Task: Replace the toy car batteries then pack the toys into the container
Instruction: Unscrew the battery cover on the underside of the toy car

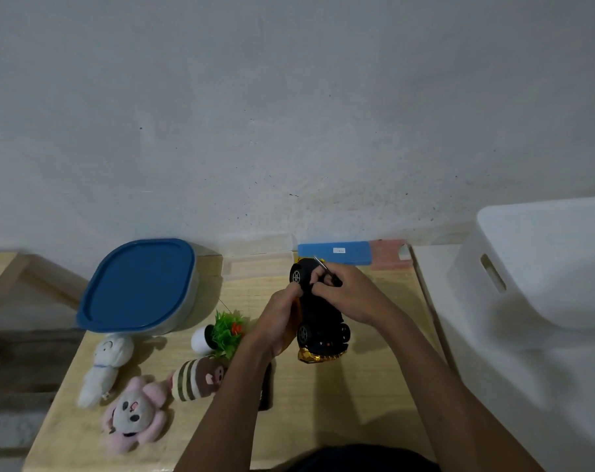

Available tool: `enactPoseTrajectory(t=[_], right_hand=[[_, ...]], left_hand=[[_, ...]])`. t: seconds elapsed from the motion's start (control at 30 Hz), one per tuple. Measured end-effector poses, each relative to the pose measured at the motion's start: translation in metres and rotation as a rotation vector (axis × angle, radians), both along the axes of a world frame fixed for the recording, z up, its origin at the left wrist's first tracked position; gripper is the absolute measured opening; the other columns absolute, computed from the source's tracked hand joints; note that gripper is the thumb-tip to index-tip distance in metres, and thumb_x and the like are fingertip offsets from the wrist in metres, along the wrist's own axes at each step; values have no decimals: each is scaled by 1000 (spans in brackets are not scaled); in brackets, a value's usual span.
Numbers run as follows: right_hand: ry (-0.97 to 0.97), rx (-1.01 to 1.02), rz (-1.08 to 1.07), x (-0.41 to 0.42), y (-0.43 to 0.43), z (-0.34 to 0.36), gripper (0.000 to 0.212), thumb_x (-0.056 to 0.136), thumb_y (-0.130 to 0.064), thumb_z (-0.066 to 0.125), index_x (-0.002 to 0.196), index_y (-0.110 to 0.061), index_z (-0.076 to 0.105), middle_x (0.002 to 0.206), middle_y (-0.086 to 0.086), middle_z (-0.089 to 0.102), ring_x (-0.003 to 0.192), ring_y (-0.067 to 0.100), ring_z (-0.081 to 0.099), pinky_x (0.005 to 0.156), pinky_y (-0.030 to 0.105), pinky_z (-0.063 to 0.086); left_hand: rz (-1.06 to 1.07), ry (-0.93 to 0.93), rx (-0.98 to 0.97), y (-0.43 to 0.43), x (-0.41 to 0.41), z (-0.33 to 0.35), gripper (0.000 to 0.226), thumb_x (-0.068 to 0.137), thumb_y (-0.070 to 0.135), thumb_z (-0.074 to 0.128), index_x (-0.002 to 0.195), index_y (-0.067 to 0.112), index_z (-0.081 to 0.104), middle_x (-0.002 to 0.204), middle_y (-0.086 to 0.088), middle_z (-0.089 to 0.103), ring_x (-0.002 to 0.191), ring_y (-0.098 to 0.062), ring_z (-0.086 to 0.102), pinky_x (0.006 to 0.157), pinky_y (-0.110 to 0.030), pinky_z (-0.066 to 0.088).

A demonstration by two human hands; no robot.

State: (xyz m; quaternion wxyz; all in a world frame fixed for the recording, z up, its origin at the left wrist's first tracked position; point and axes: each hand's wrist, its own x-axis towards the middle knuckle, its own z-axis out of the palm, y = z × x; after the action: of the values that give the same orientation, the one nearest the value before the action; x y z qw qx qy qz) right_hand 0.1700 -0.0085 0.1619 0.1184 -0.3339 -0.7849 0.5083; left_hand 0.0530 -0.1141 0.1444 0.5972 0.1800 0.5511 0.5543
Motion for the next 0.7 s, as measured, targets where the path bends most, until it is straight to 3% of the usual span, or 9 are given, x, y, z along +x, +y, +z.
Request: enactPoseTrajectory(t=[0.17,0.27,0.33,0.43,0.53,0.63,0.7], right_hand=[[6,-30,-10,1,-2,4,9,83,-35,57,83,-36,65,70,-13,56,69,9,55,69,32,47],[51,-149,-69,5,-3,6,23,96,-26,45,97,-34,67,76,-12,56,71,5,54,66,26,46],[13,-198,-78,11,2,3,32,99,-27,34,107,-35,64,71,-9,48,66,9,45,67,29,38],[-119,-210,-21,21,10,3,34,102,-28,30,123,-35,55,78,5,48,71,22,45,68,40,40],[-144,-219,68,25,9,13,32,105,-29,36,133,-38,47,89,3,57,71,13,56,66,31,49],[-116,-183,76,26,7,19,27,102,-39,42,126,-41,54,79,-7,57,57,0,51,58,24,42],[-119,-157,34,26,8,19,23,100,-40,43,117,-36,59,81,-10,55,63,0,51,62,24,38]], left_hand=[[-7,-40,17,1,-1,-2,36,97,19,37,118,8,64,106,-13,71,100,-25,67,83,-36,56],[53,-97,35,1,-2,0,32,99,19,36,108,11,65,91,-7,73,89,-24,68,83,-40,54],[107,-124,50,0,-4,1,29,99,20,37,104,11,64,85,-6,72,87,-26,65,86,-43,52],[167,-135,65,-1,-9,-1,27,98,18,39,96,10,64,82,-7,71,87,-29,63,89,-44,50],[169,-135,100,0,-11,0,26,97,18,40,96,9,65,84,-8,71,89,-30,62,92,-46,49],[151,-105,131,0,-13,1,23,84,21,53,99,8,66,85,-9,68,86,-27,62,85,-42,51],[137,-83,131,0,-15,-2,34,76,24,54,103,7,65,90,-11,65,87,-26,62,82,-39,51]])
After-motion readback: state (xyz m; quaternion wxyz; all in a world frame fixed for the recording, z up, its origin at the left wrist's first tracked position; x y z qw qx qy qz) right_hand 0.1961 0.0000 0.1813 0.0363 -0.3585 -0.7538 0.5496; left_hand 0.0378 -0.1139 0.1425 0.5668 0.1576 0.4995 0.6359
